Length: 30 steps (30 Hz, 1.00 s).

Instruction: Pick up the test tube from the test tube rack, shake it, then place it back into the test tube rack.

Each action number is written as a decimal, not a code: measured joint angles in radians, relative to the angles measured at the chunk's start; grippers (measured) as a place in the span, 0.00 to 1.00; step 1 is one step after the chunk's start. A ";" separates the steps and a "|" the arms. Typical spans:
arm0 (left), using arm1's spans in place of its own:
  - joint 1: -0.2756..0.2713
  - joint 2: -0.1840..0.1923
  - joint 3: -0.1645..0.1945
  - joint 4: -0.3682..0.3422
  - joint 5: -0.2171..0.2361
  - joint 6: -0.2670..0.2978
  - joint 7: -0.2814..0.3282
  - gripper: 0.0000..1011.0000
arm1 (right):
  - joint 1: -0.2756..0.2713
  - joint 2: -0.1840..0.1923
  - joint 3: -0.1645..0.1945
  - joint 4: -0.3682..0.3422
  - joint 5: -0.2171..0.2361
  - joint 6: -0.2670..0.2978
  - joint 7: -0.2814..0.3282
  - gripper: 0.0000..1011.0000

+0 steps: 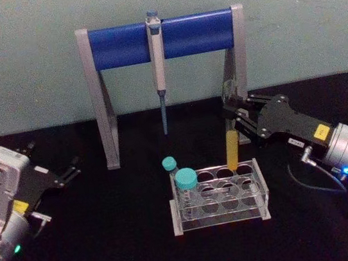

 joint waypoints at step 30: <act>0.000 0.000 0.000 0.000 0.000 0.000 0.000 0.99 | 0.061 -0.026 -0.058 0.115 0.006 -0.010 0.047 0.23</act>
